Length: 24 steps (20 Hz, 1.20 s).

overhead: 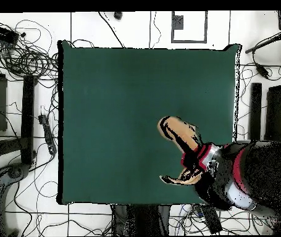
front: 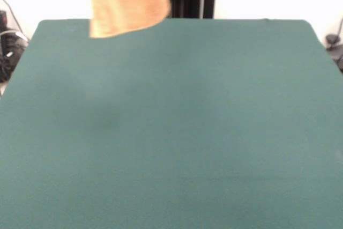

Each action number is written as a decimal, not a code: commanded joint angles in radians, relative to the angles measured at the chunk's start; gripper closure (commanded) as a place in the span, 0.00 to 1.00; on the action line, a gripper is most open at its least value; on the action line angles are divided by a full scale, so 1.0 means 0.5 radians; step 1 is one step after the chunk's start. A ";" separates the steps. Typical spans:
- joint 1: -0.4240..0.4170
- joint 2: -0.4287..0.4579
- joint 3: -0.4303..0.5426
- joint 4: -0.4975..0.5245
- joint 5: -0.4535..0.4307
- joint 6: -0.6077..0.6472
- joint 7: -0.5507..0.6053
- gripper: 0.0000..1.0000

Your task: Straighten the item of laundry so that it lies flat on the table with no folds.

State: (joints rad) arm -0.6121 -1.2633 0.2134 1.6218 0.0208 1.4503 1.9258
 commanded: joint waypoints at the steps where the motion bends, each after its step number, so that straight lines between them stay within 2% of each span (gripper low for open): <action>1: 0.033 -0.002 0.136 0.085 0.068 -0.048 -0.332 1.00; 2: 0.063 -0.006 0.112 0.118 0.095 -0.096 -0.239 1.00; 3: 0.060 -0.001 0.125 0.093 -0.002 -0.050 -0.298 1.00; 5: 0.080 -0.017 0.078 0.262 0.234 -0.288 -0.206 1.00; 7: 0.076 -0.004 0.121 0.135 -0.097 -0.109 -0.354 1.00; 8: 0.097 0.005 0.104 0.140 -0.057 -0.124 -0.248 1.00; 9: 0.101 0.005 0.089 0.218 0.116 -0.233 -0.197 1.00; 11: 0.106 0.011 0.095 0.154 -0.023 -0.137 -0.209 1.00; 12: 0.097 0.003 0.092 0.199 0.048 -0.195 -0.234 1.00; 13: 0.099 0.005 0.095 0.161 -0.049 -0.157 -0.250 1.00; 14: 0.097 0.009 0.080 0.223 0.074 -0.239 -0.207 1.00; 15: 0.083 0.009 0.098 0.184 -0.055 -0.195 -0.311 1.00; 16: 0.093 0.013 0.083 0.200 -0.041 -0.222 -0.253 1.00; 17: 0.090 0.008 0.072 0.264 0.064 -0.306 -0.239 1.00; 18: 0.082 0.016 0.081 0.233 -0.040 -0.269 -0.293 1.00; 24: 0.061 0.038 0.070 0.319 -0.088 -0.389 -0.351 1.00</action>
State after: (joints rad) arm -0.6033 -1.2687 0.2126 1.6215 0.0085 1.3741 1.9258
